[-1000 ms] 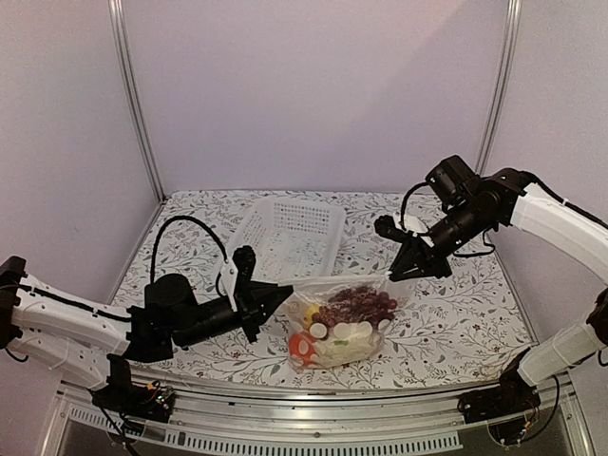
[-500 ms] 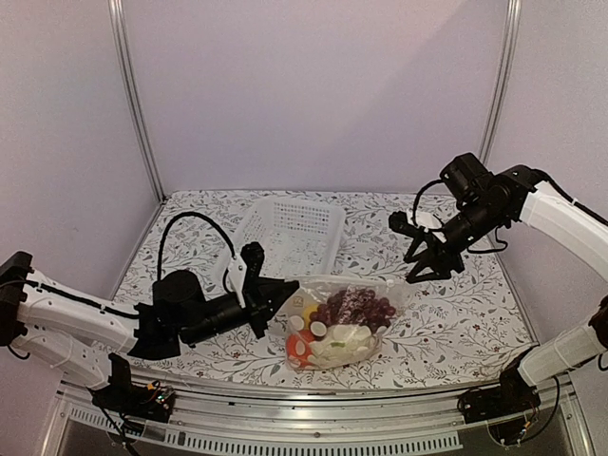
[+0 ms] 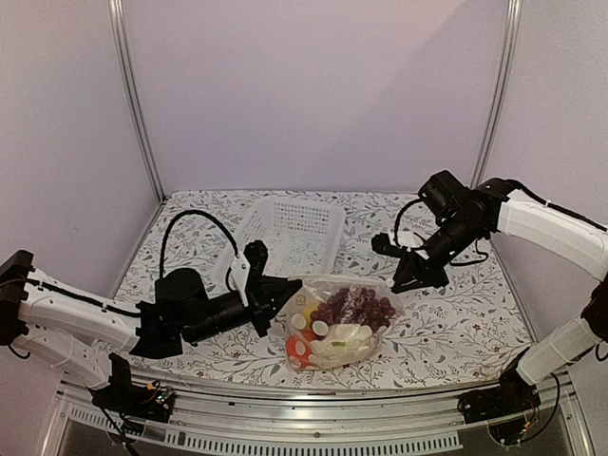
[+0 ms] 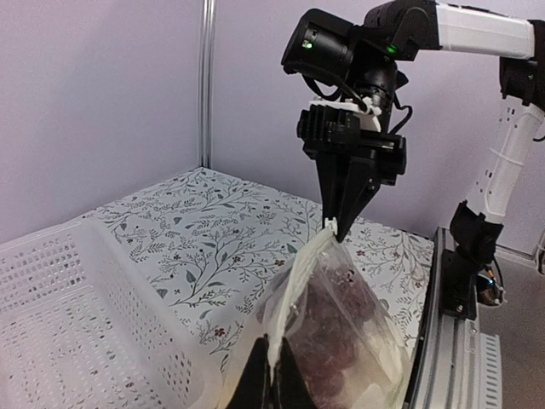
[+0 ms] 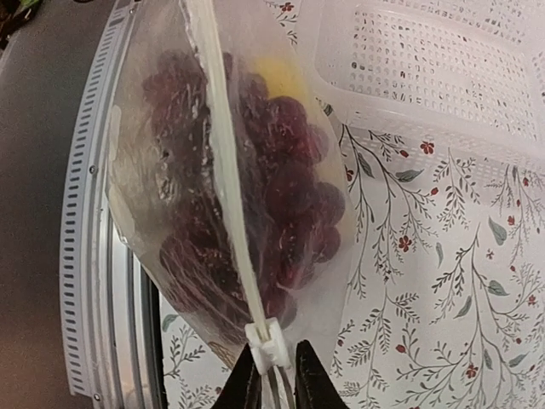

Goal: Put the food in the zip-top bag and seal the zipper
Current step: Pass from the left arm to the right, then set the zipper food storage bag at the center of the board.

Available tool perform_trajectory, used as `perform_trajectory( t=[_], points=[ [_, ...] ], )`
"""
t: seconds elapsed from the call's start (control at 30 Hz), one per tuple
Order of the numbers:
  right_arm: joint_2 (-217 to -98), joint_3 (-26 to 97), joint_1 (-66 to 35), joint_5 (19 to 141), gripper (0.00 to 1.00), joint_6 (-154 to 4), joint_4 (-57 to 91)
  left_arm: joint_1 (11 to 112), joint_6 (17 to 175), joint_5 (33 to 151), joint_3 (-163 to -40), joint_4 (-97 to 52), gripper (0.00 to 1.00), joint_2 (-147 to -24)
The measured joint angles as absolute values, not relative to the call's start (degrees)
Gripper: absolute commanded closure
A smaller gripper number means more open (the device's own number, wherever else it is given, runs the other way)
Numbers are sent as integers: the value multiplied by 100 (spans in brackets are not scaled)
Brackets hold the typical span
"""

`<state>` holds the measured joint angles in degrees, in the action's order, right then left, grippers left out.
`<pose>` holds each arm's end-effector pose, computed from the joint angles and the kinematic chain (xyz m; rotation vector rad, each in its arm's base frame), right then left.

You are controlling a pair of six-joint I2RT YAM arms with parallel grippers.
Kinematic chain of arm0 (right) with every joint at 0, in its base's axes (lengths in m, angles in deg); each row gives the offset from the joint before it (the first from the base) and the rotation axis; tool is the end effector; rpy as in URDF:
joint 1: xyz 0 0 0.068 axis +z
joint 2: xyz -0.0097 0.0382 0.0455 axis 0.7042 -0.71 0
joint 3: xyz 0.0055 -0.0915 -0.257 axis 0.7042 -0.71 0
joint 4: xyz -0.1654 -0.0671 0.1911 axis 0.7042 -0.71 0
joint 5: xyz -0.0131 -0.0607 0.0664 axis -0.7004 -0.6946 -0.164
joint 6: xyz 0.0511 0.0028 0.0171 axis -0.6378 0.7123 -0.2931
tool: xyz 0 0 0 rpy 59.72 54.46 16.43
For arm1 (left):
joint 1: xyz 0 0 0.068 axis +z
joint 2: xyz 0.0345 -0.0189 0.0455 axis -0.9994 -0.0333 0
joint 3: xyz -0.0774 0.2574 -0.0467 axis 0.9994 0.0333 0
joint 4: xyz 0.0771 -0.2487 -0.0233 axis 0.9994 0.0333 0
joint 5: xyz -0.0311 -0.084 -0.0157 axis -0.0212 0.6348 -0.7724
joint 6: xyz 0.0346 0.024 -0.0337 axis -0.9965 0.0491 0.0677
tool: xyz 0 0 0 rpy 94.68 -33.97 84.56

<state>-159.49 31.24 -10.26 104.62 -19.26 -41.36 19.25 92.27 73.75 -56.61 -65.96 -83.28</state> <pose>0.2151 0.1708 0.2883 -1.8627 1.8897 0.6933 0.1019 -0.2460 0.2323 0.7122 1.4849 -0.8967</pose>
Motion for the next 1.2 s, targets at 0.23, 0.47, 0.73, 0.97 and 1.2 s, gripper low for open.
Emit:
perform_trajectory(
  t=[0.23, 0.47, 0.73, 0.97, 1.2],
  points=[
    [-15925, 3317, -1120, 10278, 100, -1836, -4315, 1925, 9244, 7268, -5888, -6435, 58, -8328],
    [-15626, 4219, -2285, 9789, 100, -1639, -4604, 1925, 9164, 7176, -6415, -6102, 52, -8267],
    [-16489, 5356, -3214, 9220, 100, -2367, -4153, 1925, 9159, 7202, -6588, -5860, 52, -8171],
    [-15927, 4077, -3315, 9096, 100, -2667, -3218, 1925, 9212, 7290, -6586, -5663, 53, -8055],
    [-13927, 1443, -2598, 9933, 71, -1963, -3441, 1925, 9251, 7408, -6599, -5178, 52, -7856]
  ],
)
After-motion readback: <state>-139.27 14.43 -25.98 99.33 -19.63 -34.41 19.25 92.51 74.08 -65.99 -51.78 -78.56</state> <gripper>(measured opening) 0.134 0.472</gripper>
